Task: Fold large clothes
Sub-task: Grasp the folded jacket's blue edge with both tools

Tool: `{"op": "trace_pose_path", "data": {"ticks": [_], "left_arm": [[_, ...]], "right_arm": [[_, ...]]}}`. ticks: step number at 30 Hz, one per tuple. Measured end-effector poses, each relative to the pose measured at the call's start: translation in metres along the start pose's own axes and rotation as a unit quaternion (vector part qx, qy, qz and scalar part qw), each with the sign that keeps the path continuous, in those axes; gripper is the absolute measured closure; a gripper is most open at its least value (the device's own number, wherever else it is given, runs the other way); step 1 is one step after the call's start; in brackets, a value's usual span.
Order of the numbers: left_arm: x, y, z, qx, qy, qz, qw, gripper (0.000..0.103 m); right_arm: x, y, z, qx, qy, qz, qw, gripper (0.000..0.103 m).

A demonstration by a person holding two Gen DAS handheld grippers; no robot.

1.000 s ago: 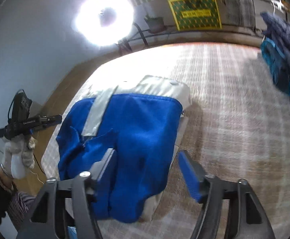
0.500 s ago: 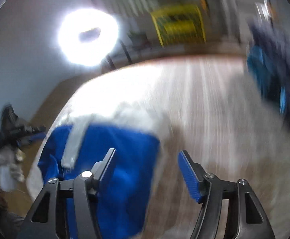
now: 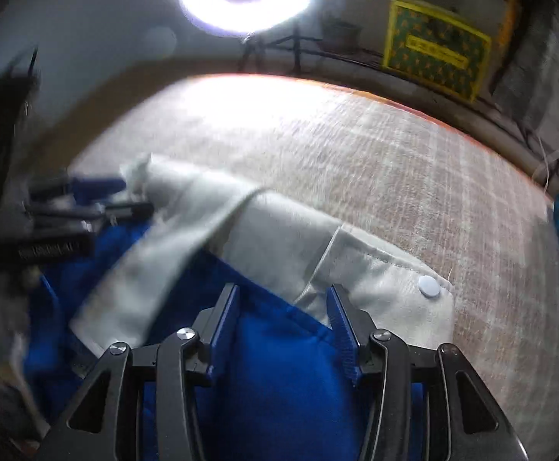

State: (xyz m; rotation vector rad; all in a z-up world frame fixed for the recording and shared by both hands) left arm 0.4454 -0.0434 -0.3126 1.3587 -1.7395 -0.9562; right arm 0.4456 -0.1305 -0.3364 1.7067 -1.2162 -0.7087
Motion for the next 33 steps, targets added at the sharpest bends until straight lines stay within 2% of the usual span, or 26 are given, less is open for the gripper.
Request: {"op": "trace_pose_path", "data": {"ticks": [2, 5, 10, 14, 17, 21, 33], "left_arm": [[0.003, 0.0, 0.003, 0.01, -0.014, -0.015, 0.9997, 0.043], [0.001, 0.003, 0.003, 0.012, -0.003, -0.01, 0.9999, 0.043], [0.002, 0.03, 0.009, 0.042, -0.019, -0.033, 0.9984, 0.043], [-0.005, 0.052, 0.025, 0.058, -0.016, -0.032, 0.9977, 0.043], [-0.014, 0.054, 0.042, 0.047, -0.017, -0.035, 0.9981, 0.043], [-0.017, 0.047, 0.054, 0.04, -0.033, -0.039, 0.9979, 0.043], [-0.015, 0.032, 0.056, 0.032, -0.034, -0.027, 0.9985, 0.043]], "right_arm": [[0.002, 0.001, 0.004, 0.004, -0.008, -0.006, 1.0, 0.054], [0.003, 0.006, 0.006, 0.011, -0.008, -0.003, 1.0, 0.055], [0.007, 0.041, 0.009, 0.032, -0.024, 0.002, 0.999, 0.055], [0.017, 0.058, 0.018, 0.041, -0.042, -0.006, 0.998, 0.055], [0.019, 0.052, 0.033, 0.027, -0.059, -0.025, 0.998, 0.055], [0.009, 0.037, 0.042, 0.014, -0.014, 0.005, 1.0, 0.055], [0.01, 0.023, 0.044, 0.023, -0.009, 0.018, 1.0, 0.054]]}}
Point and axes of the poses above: each gripper's, at about its wrist camera, not at the fingertips, and y roughly against the way its jaws point, x to its right, z to its underside, the point moved 7 cm from there along -y, roughly the way its jaws point, and after that the axes turned 6 degrees about -x, right-handed, at the moved point
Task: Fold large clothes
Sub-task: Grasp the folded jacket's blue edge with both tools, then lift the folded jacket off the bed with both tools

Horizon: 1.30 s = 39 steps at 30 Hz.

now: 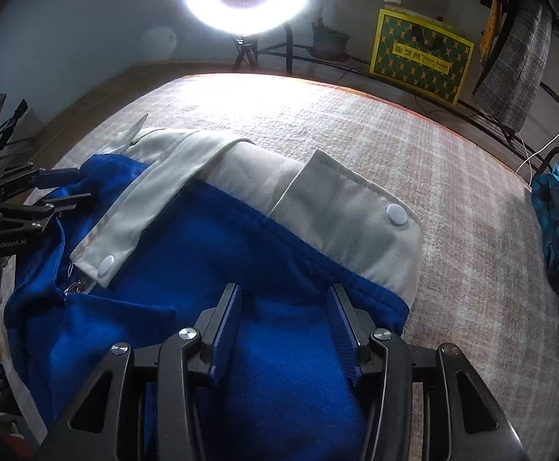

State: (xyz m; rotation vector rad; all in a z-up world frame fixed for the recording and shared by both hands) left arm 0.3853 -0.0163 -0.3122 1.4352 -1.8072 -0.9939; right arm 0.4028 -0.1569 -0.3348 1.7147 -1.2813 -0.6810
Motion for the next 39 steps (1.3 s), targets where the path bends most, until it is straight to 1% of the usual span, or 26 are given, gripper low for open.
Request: {"op": "trace_pose_path", "data": {"ticks": [2, 3, 5, 6, 7, 8, 9, 10, 12, 14, 15, 16, 18, 21, 24, 25, 28, 29, 30, 31, 33, 34, 35, 36, 37, 39], "left_arm": [[-0.003, 0.001, -0.001, 0.0, 0.011, 0.013, 0.9999, 0.043], [-0.007, 0.004, -0.001, -0.004, 0.023, 0.029, 0.9993, 0.043], [-0.017, 0.012, -0.001, -0.009, 0.049, 0.058, 0.9971, 0.043], [-0.023, 0.017, 0.0, -0.011, 0.059, 0.067, 0.9959, 0.043], [-0.028, 0.021, 0.001, -0.014, 0.067, 0.076, 0.9948, 0.04], [-0.033, 0.025, 0.002, -0.019, 0.075, 0.09, 0.9929, 0.036], [-0.04, 0.03, 0.005, -0.027, 0.092, 0.113, 0.9889, 0.035], [-0.047, 0.034, 0.008, -0.034, 0.111, 0.134, 0.9842, 0.035], [-0.057, 0.039, 0.014, -0.048, 0.145, 0.171, 0.9734, 0.034], [-0.068, 0.043, 0.025, -0.063, 0.193, 0.225, 0.953, 0.032], [-0.071, 0.043, 0.028, -0.066, 0.208, 0.243, 0.9452, 0.032], [-0.074, 0.042, 0.032, -0.071, 0.229, 0.27, 0.9328, 0.032], [-0.078, 0.038, 0.034, -0.078, 0.256, 0.301, 0.9155, 0.032], [-0.077, 0.027, 0.033, -0.091, 0.267, 0.321, 0.904, 0.032], [-0.076, 0.016, 0.035, -0.108, 0.28, 0.344, 0.8898, 0.032], [-0.075, 0.012, 0.035, -0.113, 0.281, 0.35, 0.8865, 0.032], [-0.075, 0.002, 0.037, -0.118, 0.28, 0.343, 0.8891, 0.032], [-0.076, -0.003, 0.039, -0.124, 0.284, 0.341, 0.8876, 0.032], [-0.076, -0.006, 0.04, -0.126, 0.288, 0.344, 0.8849, 0.032], [-0.077, -0.009, 0.041, -0.13, 0.295, 0.351, 0.879, 0.032], [-0.078, -0.015, 0.041, -0.13, 0.302, 0.365, 0.8712, 0.032], [-0.077, -0.017, 0.04, -0.129, 0.302, 0.369, 0.8695, 0.032], [-0.077, -0.019, 0.04, -0.127, 0.301, 0.373, 0.8684, 0.032], [-0.077, -0.02, 0.038, -0.126, 0.301, 0.376, 0.8676, 0.032], [-0.076, -0.02, 0.038, -0.125, 0.299, 0.38, 0.8663, 0.032], [-0.075, -0.021, 0.035, -0.127, 0.298, 0.386, 0.8639, 0.032]], "right_arm": [[0.0, 0.002, -0.001, 0.0, 0.003, -0.001, 1.0, 0.054], [0.001, 0.004, -0.001, 0.003, 0.002, -0.003, 1.0, 0.054], [0.003, 0.018, 0.0, 0.018, -0.005, -0.019, 1.0, 0.047], [0.005, 0.029, 0.002, 0.034, -0.012, -0.028, 0.999, 0.037], [0.009, 0.038, 0.004, 0.048, -0.02, -0.032, 0.998, 0.024], [0.015, 0.049, 0.007, 0.066, -0.031, -0.038, 0.997, 0.017], [0.021, 0.059, 0.011, 0.079, -0.044, -0.045, 0.995, 0.008], [0.026, 0.064, 0.015, 0.084, -0.056, -0.052, 0.994, 0.005], [0.039, 0.07, 0.024, 0.085, -0.088, -0.075, 0.99, 0.005], [0.049, 0.071, 0.038, 0.076, -0.124, -0.109, 0.983, 0.004], [0.054, 0.07, 0.044, 0.07, -0.143, -0.126, 0.979, 0.002], [0.059, 0.067, 0.05, 0.063, -0.163, -0.145, 0.974, 0.0], [0.063, 0.059, 0.06, 0.048, -0.19, -0.179, 0.964, 0.0], [0.068, 0.038, 0.072, 0.016, -0.216, -0.203, 0.955, 0.0], [0.073, 0.027, 0.077, 0.006, -0.24, -0.235, 0.942, 0.0], [0.074, 0.024, 0.078, 0.005, -0.247, -0.247, 0.937, 0.0], [0.079, 0.02, 0.078, 0.012, -0.256, -0.263, 0.93, 0.0], [0.081, 0.019, 0.077, 0.013, -0.257, -0.268, 0.928, 0.0], [0.083, 0.019, 0.076, 0.014, -0.259, -0.272, 0.927, 0.0], [0.085, 0.018, 0.076, 0.015, -0.261, -0.277, 0.925, 0.0], [0.089, 0.018, 0.075, 0.02, -0.264, -0.29, 0.92, 0.001], [0.09, 0.018, 0.074, 0.023, -0.263, -0.295, 0.918, 0.011], [0.089, 0.016, 0.074, 0.021, -0.263, -0.316, 0.911, 0.02], [0.086, 0.012, 0.076, 0.009, -0.268, -0.337, 0.903, 0.035], [0.084, 0.006, 0.078, -0.003, -0.273, -0.352, 0.895, 0.04], [0.082, 0.006, 0.076, 0.001, -0.261, -0.355, 0.898, 0.04]]}}
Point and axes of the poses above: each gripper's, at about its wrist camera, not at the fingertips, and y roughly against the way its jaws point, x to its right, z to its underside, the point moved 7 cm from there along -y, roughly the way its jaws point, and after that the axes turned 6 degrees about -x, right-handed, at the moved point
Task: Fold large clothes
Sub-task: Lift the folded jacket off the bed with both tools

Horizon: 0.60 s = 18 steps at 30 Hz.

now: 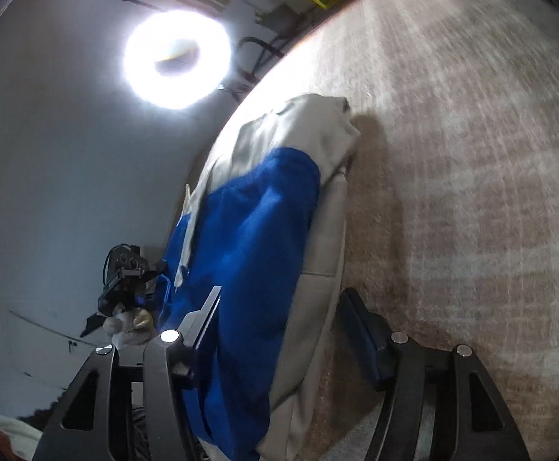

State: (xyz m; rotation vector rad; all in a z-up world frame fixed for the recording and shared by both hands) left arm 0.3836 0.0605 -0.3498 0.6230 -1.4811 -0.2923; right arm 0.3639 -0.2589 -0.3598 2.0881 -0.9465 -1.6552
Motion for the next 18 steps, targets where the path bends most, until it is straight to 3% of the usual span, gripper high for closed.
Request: {"op": "trace_pose_path", "data": {"ticks": [8, 11, 15, 18], "left_arm": [[0.006, -0.011, -0.009, -0.013, 0.001, 0.028, 0.9995, 0.031], [0.008, -0.011, -0.006, -0.022, -0.014, 0.024, 0.9994, 0.032], [0.006, -0.01, -0.004, -0.014, -0.009, 0.032, 0.9994, 0.032], [0.014, -0.017, -0.01, -0.01, -0.009, 0.025, 0.9996, 0.031]], "right_arm": [[-0.012, -0.015, -0.006, -0.001, 0.008, -0.034, 0.999, 0.037], [-0.015, -0.012, 0.003, -0.005, 0.007, -0.035, 0.999, 0.036], [-0.01, -0.013, 0.002, -0.006, 0.0, -0.044, 0.999, 0.045], [-0.01, -0.016, -0.001, -0.002, -0.002, -0.032, 0.999, 0.044]]}}
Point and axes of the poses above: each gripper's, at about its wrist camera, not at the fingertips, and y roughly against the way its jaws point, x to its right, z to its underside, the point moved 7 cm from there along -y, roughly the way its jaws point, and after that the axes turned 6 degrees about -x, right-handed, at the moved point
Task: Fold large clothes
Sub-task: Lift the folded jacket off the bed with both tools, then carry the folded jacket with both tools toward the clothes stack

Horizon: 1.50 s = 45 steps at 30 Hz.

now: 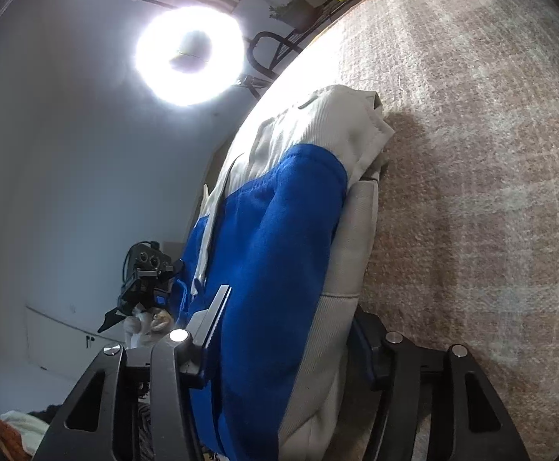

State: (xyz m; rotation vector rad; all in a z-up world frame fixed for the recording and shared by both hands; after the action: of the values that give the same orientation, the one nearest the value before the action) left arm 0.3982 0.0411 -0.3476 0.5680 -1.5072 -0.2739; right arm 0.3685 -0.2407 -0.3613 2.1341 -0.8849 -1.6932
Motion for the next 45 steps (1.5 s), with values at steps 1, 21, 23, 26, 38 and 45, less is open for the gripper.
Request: {"op": "trace_pose_path", "data": {"ticks": [1, 21, 23, 26, 38, 45], "left_arm": [[0.004, -0.004, -0.002, 0.003, -0.003, -0.005, 1.0, 0.031], [0.05, -0.002, 0.015, 0.041, -0.082, -0.098, 0.991, 0.068], [0.056, -0.001, 0.017, 0.043, -0.089, -0.099, 0.9902, 0.069], [0.071, 0.001, 0.023, 0.046, -0.103, -0.098, 0.9887, 0.071], [0.137, -0.02, 0.047, 0.035, -0.148, -0.074, 0.9856, 0.072], [0.19, -0.06, 0.057, 0.018, -0.175, -0.049, 0.9831, 0.072]], "right_arm": [[-0.001, -0.002, -0.001, 0.0, 0.002, 0.005, 1.0, 0.044], [-0.062, -0.016, -0.006, 0.014, 0.09, 0.127, 0.988, 0.077], [-0.068, -0.014, -0.005, 0.015, 0.104, 0.138, 0.985, 0.079], [-0.074, -0.01, -0.003, 0.017, 0.117, 0.147, 0.982, 0.08], [-0.084, 0.049, 0.0, 0.051, 0.14, 0.168, 0.974, 0.082], [-0.074, 0.115, 0.003, 0.077, 0.138, 0.187, 0.97, 0.083]]}}
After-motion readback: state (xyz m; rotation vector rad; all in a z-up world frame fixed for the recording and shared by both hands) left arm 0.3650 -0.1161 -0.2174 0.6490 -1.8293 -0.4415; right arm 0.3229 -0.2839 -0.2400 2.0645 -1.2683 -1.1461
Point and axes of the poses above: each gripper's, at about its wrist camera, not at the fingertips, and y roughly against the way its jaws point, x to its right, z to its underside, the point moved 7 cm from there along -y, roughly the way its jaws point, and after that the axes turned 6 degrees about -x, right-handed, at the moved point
